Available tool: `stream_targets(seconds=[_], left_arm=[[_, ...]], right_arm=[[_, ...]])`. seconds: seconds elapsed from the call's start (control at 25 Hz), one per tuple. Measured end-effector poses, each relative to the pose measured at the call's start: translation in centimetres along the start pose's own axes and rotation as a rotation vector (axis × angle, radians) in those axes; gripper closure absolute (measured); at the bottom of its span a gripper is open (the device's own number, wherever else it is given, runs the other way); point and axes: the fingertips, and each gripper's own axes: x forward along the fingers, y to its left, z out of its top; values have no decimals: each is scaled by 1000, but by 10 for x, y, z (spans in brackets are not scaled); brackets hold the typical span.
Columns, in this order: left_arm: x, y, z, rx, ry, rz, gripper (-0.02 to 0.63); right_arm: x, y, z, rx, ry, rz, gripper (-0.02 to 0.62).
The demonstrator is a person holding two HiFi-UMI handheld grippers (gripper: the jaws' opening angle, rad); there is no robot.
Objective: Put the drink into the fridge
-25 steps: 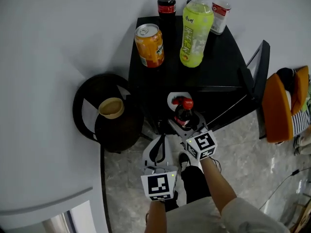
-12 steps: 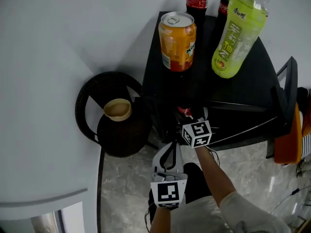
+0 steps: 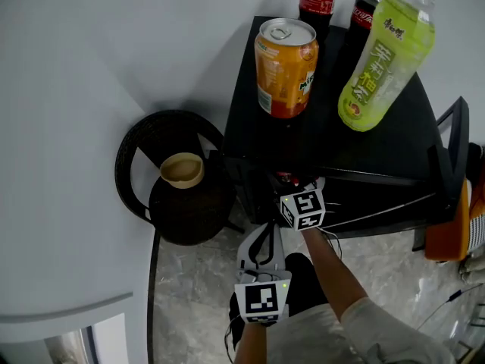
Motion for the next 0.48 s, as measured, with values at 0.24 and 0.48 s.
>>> stream_targets(seconds=[0.24, 0.48], left_arm=[[-20, -7, 26, -5, 4, -3, 597], [-61, -11, 74, -2, 12, -11, 597]], right_arm=[[-28, -3, 5, 29, 92, -27, 290], [-107, 3, 39, 48, 149, -118, 290]])
